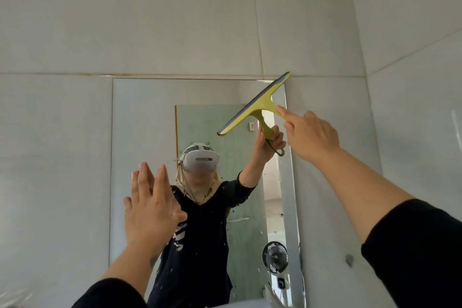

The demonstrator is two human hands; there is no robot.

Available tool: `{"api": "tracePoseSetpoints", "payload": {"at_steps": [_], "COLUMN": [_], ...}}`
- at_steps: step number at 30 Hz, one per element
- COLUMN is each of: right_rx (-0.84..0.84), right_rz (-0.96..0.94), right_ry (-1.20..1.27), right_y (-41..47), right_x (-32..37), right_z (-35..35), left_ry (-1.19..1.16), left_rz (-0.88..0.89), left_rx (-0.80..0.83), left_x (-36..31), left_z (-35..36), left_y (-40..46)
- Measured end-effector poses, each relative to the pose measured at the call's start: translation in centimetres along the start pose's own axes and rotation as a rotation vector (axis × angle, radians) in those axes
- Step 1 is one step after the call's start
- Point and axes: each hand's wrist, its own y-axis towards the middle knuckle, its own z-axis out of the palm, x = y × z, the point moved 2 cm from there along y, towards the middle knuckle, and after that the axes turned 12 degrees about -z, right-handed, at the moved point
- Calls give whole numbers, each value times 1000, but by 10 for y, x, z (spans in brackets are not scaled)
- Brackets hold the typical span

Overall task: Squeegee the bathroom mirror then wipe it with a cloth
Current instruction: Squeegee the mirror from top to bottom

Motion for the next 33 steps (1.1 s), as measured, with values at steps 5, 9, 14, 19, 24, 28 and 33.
{"api": "tracePoseSetpoints", "payload": {"at_steps": [5,9,14,19,24,28,33], "right_rx": [-68,-112,-224,-276,-274,-198,-143], "right_rz": [62,207,350,419,372,253,-3], "right_ry": [123,420,697,847,896,808,629], "right_y": [-17,-33,-35,-33,-36,-42,-50], "right_x": [16,45,96,143,191,228,247], "right_z": [14,29,51,65,76,79,76], "left_ry": [-22,-13,-5,-10,69,98,83], "left_rz": [-13,-7,-1,-38,-60,-47,-55], "left_rx": [2,2,-8,-57,27,68,46], "left_x": [0,1,1,16,46,53,57], "left_z": [0,0,-4,-11,-20,-26,-31], "left_y": [1,0,-1,-10,-14,-16,-13]}}
